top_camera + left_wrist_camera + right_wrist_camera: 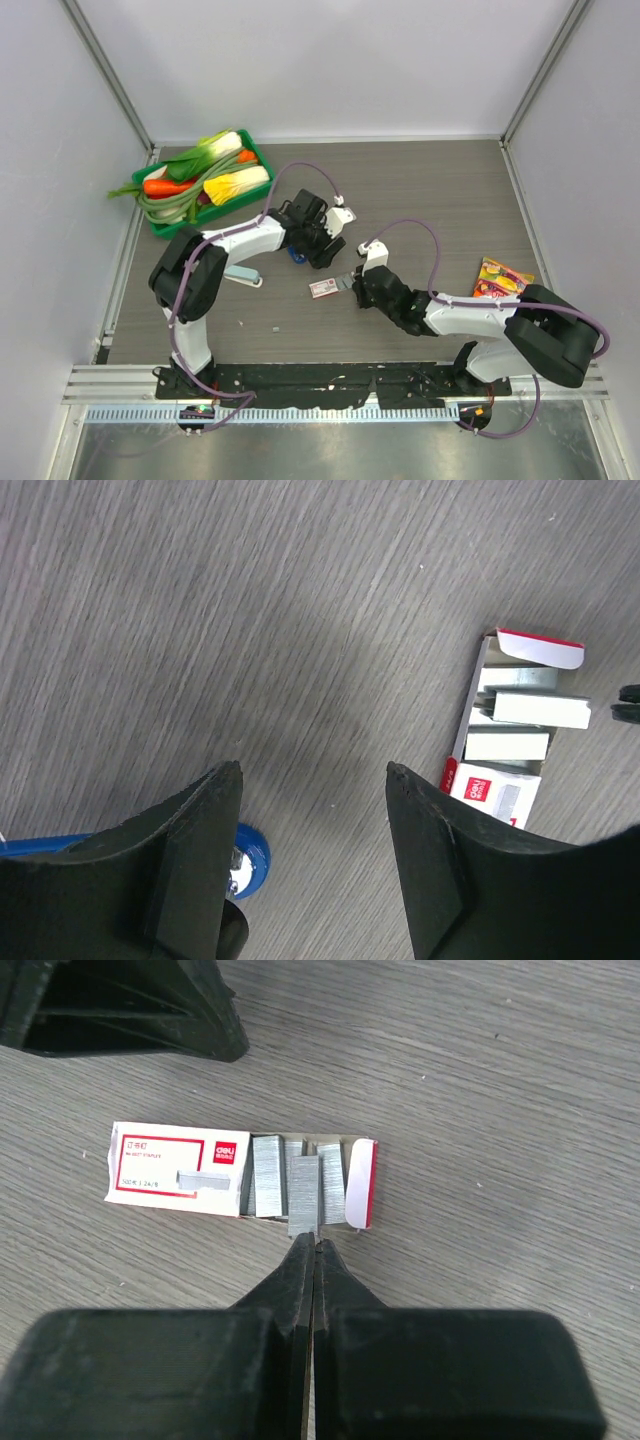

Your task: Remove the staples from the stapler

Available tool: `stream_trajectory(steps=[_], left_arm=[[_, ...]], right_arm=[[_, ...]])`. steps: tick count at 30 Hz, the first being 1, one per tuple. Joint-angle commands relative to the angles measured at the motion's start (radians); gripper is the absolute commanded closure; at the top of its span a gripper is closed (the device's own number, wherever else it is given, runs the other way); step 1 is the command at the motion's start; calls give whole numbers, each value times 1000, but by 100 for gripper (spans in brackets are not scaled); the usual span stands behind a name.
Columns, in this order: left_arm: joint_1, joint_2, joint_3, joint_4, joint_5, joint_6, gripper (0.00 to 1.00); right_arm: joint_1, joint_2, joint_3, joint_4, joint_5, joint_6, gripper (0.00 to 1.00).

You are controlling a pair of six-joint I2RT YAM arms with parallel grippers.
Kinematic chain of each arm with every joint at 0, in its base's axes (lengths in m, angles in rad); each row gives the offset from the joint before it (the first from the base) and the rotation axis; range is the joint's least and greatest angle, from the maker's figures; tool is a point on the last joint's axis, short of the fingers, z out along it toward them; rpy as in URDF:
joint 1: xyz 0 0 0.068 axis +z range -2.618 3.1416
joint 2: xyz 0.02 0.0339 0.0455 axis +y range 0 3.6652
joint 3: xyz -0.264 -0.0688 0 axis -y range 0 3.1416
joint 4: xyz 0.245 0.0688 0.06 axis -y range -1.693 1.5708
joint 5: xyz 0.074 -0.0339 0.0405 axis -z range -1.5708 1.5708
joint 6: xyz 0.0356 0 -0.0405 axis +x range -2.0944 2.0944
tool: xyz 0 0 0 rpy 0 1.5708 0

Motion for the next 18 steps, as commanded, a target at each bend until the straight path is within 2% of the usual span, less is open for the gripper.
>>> stream_trajectory(steps=[1,18], left_arm=[[-10,5,43,30,-21,-11,37],[-80,43,11,45,-62,11,37]], right_arm=[[-9,-9,-4,79,-12,-2,99],[-12,-4,-36,116,-47,17,99]])
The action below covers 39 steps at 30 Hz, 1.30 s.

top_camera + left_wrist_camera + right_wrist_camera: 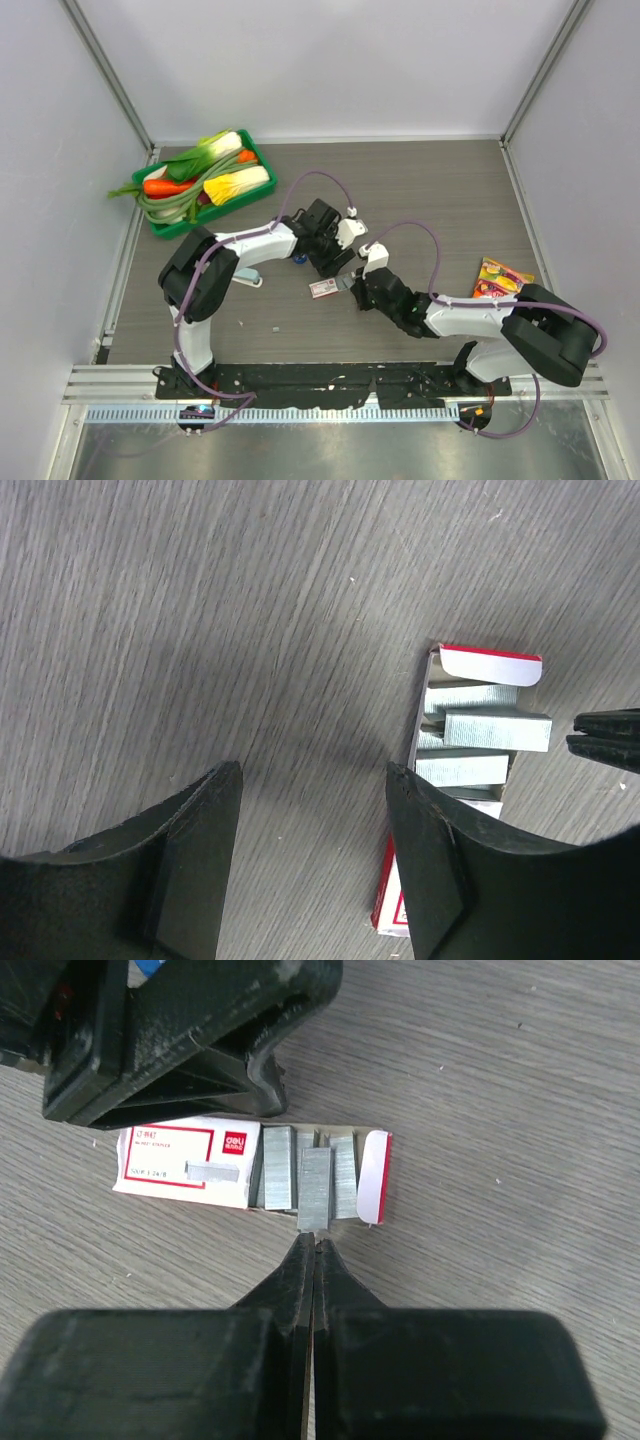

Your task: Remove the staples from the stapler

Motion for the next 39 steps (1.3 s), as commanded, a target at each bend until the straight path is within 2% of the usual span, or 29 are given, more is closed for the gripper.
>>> stream_trajectory(steps=[1,39], left_arm=[[-4,-2,3,40,-12,9,37],[-29,1,-12,33,36,48,37]], right_arm=[[-5,-14,-9,52,-7,18,99],[-44,132,62,138,-67,-7,99]])
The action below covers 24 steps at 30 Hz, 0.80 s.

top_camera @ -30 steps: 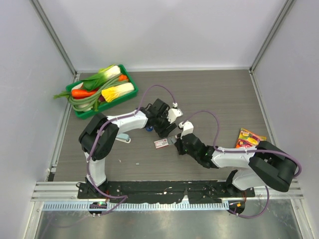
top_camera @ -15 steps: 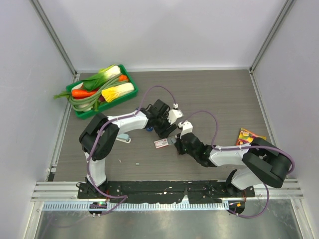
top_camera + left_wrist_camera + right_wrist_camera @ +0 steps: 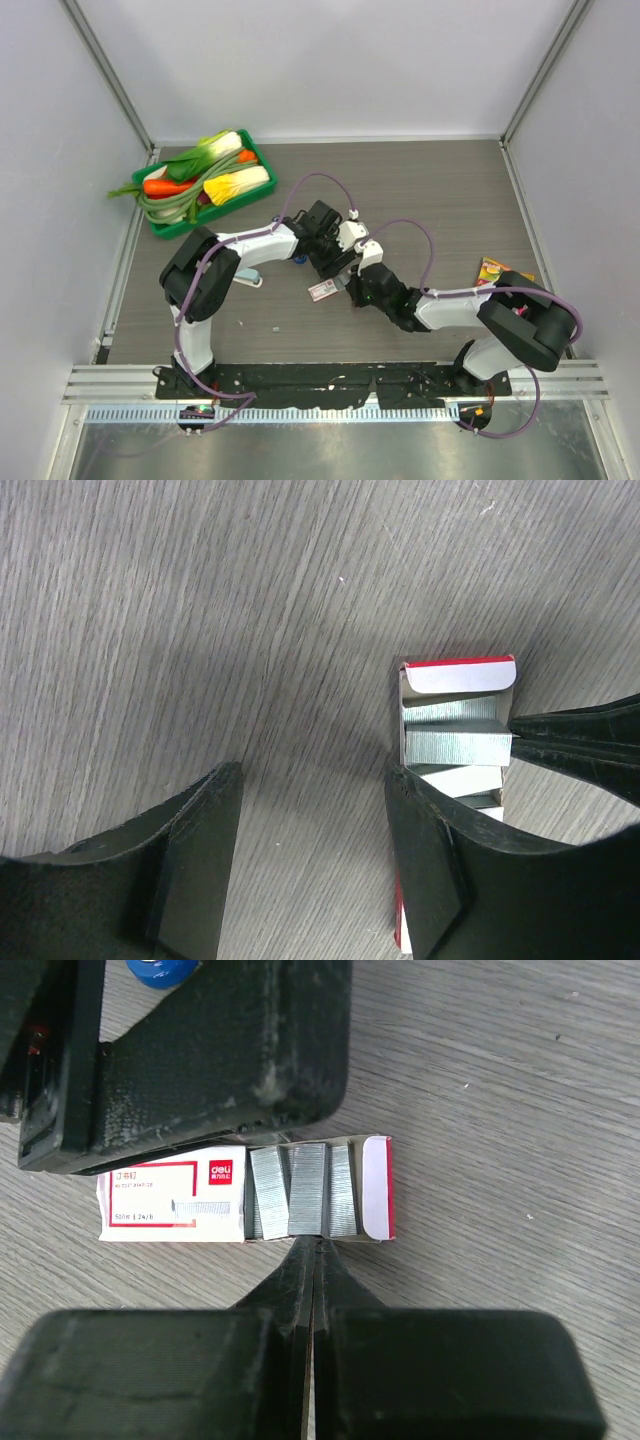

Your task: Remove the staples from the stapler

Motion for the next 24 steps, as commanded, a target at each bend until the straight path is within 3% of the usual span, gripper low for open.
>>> stream_trajectory(steps=[1,13,24], left_arm=[[-12,-5,-7,24,32,22,37],[-11,-19,-32,24,20,39,37],[-12,-27,-40,21,18,47,38]], right_arm=[[-8,7,38,44,-5,-9,99],[-9,-86,-3,-6,-53,-7,99],[-9,-63,8,-4,-62,-6,99]])
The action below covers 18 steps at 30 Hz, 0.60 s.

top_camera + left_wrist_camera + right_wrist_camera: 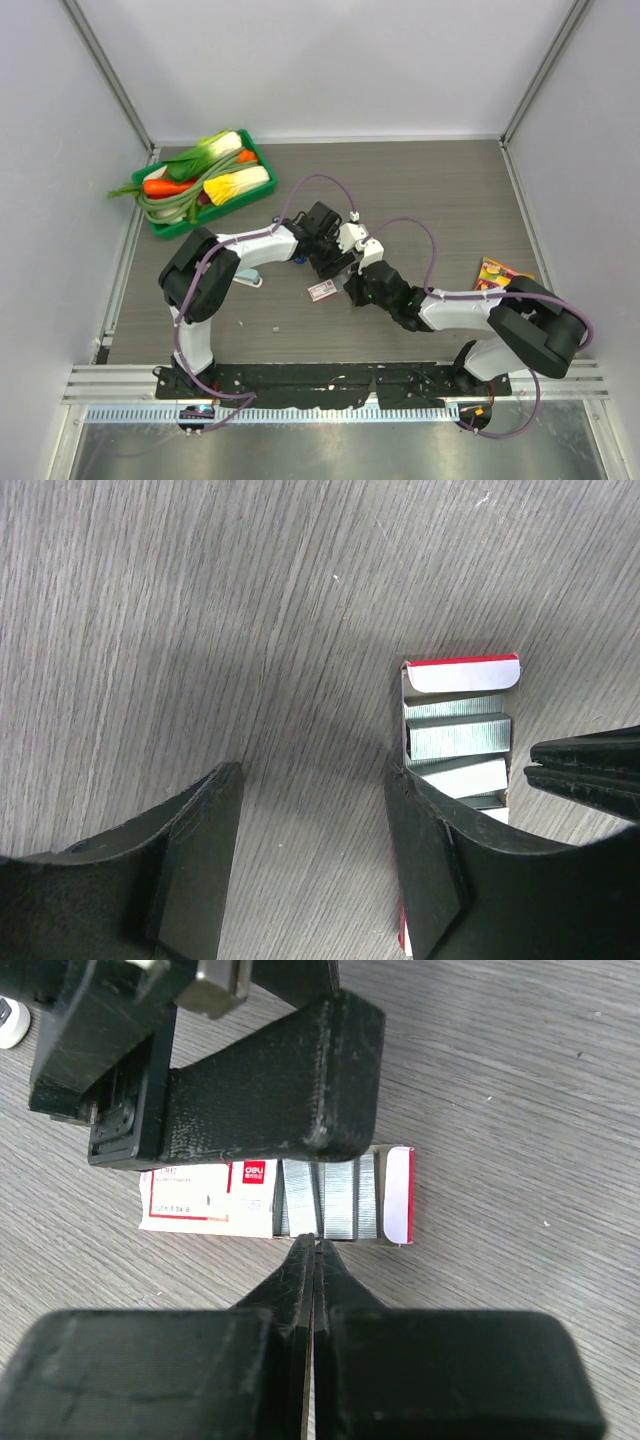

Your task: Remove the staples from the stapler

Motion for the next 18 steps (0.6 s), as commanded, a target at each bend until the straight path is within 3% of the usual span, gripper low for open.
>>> stream_trajectory(steps=[1,7,10,12,18], left_arm=[[-7,-23,-24,6,20,13,38],[-5,-51,25,-37,10,21,36],[15,-94,73,-86,25,24,33],[33,-130,91,-132,37,33,31],[68,-239,61,-217,52,104,27]], right_arm=[[-3,-20,2,16,-3,-6,99],[-38,-95,-3,-45,42,-19,99],[-84,-112,-6,-52,20,-7,82],[-104,-118,-9,-49,9,-1,75],[-171,-81,-12,-16,-70,23,72]])
